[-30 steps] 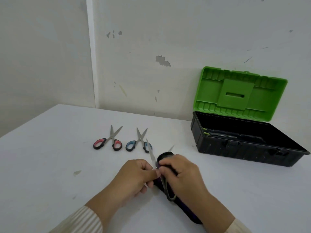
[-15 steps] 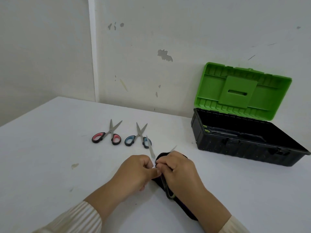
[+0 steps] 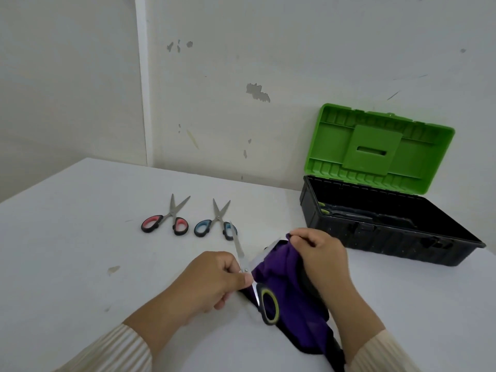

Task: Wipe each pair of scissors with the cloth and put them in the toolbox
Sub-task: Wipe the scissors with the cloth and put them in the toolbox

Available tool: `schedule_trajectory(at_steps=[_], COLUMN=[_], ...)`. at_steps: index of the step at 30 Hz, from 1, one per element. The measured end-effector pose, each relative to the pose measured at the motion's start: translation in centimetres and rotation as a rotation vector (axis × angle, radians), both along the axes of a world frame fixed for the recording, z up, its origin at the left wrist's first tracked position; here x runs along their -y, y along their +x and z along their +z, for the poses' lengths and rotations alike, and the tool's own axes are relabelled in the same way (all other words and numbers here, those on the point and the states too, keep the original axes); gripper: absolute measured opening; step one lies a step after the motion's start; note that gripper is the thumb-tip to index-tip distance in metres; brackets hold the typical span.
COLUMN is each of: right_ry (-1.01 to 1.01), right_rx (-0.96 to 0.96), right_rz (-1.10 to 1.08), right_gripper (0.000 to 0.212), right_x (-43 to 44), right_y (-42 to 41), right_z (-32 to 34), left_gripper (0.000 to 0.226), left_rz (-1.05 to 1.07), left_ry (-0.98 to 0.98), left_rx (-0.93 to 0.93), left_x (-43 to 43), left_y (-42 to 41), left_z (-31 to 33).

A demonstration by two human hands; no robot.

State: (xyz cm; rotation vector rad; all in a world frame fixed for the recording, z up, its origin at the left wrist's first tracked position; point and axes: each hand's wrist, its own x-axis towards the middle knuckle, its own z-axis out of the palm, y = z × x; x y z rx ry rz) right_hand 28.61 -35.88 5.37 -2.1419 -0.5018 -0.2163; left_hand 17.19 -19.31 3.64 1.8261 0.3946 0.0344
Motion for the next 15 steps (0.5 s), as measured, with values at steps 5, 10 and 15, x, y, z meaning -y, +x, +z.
schedule_trajectory(at_steps=[5, 10, 15], right_ry=[-0.292, -0.269, -0.077], right_rx=[-0.193, -0.223, -0.312], right_rz=[0.442, 0.456, 0.344], right_gripper=[0.014, 0.017, 0.022], right_x=[0.0, -0.7, -0.8], right_y=[-2.5, -3.1, -2.8], right_z=[0.9, 0.4, 0.0], left_gripper=[0.031, 0.015, 0.015], left_rz=[0.038, 0.055, 0.094], left_ry=[-0.071, -0.34, -0.889], left_rx=[0.029, 0.001, 0.089], left_x=[-0.8, -1.5, -2.4], left_y=[-0.2, -0.3, -0.1], left_z=[0.6, 0.9, 0.8])
